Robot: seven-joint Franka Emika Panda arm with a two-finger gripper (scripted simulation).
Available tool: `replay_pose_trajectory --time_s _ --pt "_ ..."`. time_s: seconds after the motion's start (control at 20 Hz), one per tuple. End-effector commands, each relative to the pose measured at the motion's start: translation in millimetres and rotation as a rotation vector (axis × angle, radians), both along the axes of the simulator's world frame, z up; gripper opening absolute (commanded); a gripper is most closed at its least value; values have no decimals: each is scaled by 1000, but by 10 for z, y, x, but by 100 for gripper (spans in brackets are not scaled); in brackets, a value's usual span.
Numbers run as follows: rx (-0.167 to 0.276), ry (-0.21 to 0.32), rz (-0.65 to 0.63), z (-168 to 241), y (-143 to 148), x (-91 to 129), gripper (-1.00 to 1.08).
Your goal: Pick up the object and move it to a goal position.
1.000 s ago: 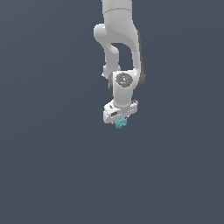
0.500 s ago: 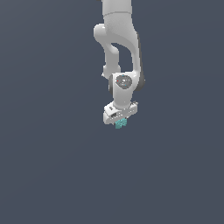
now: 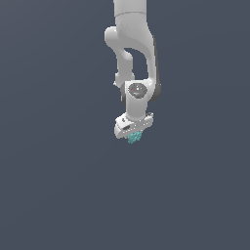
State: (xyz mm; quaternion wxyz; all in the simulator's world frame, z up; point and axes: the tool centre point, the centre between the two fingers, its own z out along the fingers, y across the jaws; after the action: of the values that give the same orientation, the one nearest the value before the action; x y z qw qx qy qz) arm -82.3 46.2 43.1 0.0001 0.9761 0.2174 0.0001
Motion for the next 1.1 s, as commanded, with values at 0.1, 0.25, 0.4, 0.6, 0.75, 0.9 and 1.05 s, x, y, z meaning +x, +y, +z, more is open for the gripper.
replay_pose_trajectory --time_s 0.1,0.25,0.4,0.6,0.75,0.9,1.05 --pt "0 -1 -1 115 -92 -10 -100" --pt "0 -1 -1 247 -196 -26 -100" --pt "0 -1 -1 424 -336 -47 -100" --pt "1 -1 0 728 -572 -81 -100" --pt "2 -1 0 999 -782 -110 -100" --pt "3 -1 0 1295 -1011 -139 -100" --pt "3 -1 0 1580 -1232 -165 -100"
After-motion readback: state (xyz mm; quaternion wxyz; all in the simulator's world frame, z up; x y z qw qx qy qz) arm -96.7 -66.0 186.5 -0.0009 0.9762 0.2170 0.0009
